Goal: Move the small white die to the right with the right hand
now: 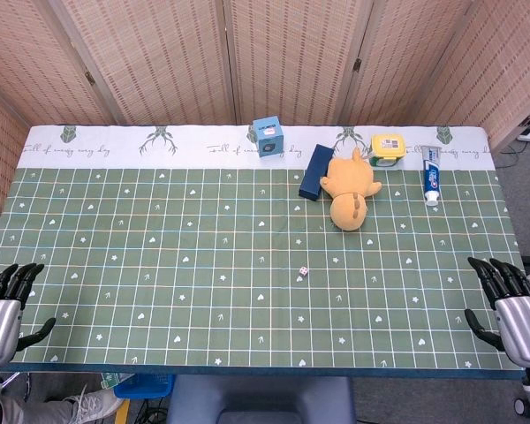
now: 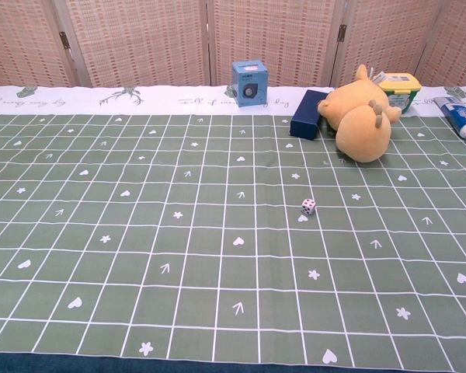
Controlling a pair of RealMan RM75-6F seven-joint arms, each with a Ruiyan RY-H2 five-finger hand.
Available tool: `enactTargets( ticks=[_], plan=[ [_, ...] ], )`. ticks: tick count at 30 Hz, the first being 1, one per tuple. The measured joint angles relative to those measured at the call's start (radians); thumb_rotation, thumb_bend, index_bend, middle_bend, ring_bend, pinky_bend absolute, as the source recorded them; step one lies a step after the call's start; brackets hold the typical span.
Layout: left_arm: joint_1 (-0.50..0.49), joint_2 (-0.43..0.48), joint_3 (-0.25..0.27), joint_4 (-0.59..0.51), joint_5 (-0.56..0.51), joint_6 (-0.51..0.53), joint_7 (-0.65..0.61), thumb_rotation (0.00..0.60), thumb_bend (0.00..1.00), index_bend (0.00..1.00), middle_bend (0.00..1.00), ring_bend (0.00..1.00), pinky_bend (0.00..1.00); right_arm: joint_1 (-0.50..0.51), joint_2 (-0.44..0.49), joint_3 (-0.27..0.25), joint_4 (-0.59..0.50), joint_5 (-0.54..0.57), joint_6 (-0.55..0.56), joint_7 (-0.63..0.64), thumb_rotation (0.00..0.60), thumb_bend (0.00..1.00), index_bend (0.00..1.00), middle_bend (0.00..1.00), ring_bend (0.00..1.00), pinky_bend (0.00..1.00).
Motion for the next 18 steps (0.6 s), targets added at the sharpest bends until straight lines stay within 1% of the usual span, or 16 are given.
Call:
enactTargets(
  ticks=[10,14,18],
  plan=[
    [0.001,0.003,0.003,-0.003,0.002,0.0,-0.002,0.6,0.24,0.14,0.16,0.1,0.16,0.005,0.003,-0.001,-0.003,0.008,-0.012,0.005,0.6,0.3,0.0,0.16,0.13,0.16],
    [0.001,0.005,0.001,-0.004,0.0,0.001,-0.005,0.6,0.24,0.14,0.16,0.1,0.16,0.019,0.004,0.005,-0.008,0.004,-0.023,-0.001,0.6,0.3,0.0,0.26,0.2,0.2],
    [0.0,0.006,0.002,-0.006,0.008,0.003,-0.007,0.6,0.24,0.14,0.16,0.1,0.16,0.053,0.004,0.013,-0.022,-0.01,-0.06,-0.021,0.6,0.3,0.0,0.34,0.3,0.28]
  ],
)
